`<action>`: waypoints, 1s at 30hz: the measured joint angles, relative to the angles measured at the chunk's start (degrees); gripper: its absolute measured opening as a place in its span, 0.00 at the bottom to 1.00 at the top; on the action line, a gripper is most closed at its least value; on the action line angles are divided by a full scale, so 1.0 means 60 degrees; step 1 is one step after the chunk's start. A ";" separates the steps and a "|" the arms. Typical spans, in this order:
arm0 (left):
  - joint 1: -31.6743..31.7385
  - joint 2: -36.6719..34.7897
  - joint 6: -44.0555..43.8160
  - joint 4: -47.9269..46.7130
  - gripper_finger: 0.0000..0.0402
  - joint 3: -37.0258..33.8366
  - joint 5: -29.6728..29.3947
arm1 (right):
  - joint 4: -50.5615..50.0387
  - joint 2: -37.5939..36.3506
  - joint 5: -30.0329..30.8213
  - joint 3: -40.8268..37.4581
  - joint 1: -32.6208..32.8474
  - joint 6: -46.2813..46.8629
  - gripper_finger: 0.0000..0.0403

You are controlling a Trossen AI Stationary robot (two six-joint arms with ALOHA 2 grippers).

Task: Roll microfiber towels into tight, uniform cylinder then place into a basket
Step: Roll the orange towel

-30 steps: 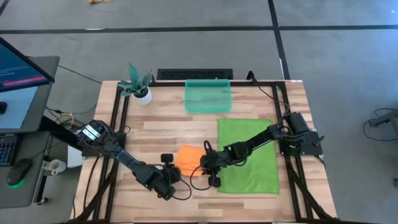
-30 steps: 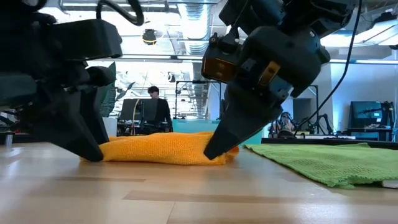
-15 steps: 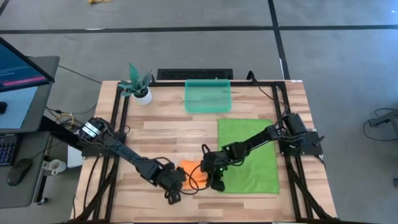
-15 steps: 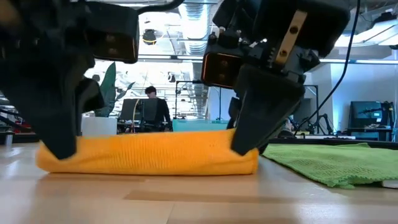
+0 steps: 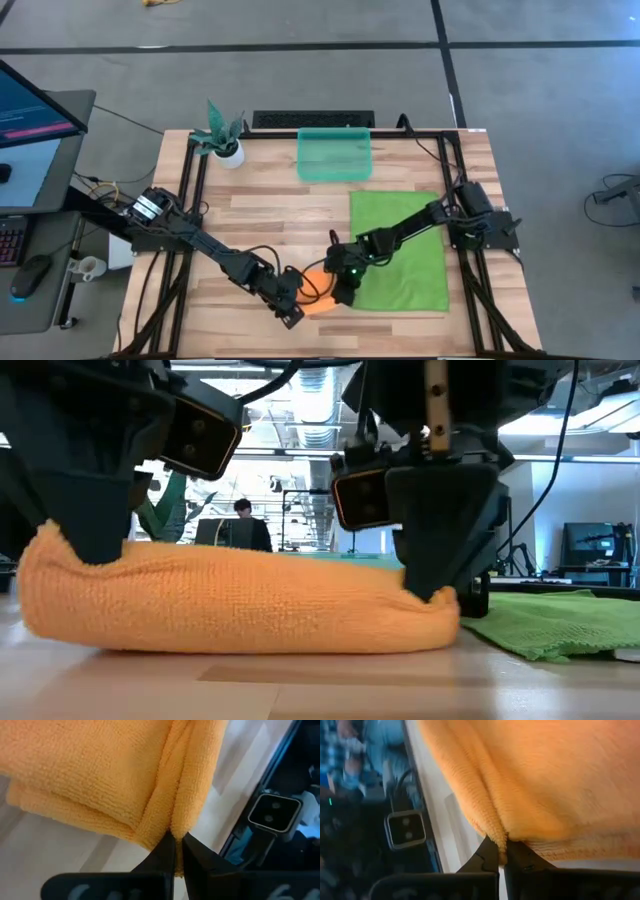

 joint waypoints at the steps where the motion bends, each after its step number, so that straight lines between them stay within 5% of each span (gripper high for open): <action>1: 0.0000 0.0000 -0.0077 -0.0001 0.01 0.0001 -0.0028 | -0.0018 -0.0002 0.0024 -0.0005 -0.0060 0.0238 0.04; 14: -0.0022 -0.0004 0.0704 -0.0201 0.07 0.0003 -0.0305 | -0.0335 -0.0018 0.0781 0.0004 -0.0410 0.2279 0.04; 19: -0.0229 -0.0012 0.1339 -0.1069 0.16 -0.0032 0.0560 | -0.0678 -0.0036 0.0832 -0.0040 -0.0532 0.2425 0.05; 26: -0.0555 -0.0114 0.2731 -0.1476 0.18 0.0084 -0.0336 | -0.0667 -0.0025 0.0862 -0.0040 -0.0568 0.2418 0.05; 30: -0.1232 -0.0259 0.4533 -0.1226 0.14 0.0605 -0.1948 | -0.0667 -0.0025 0.0869 -0.0040 -0.0576 0.2332 0.05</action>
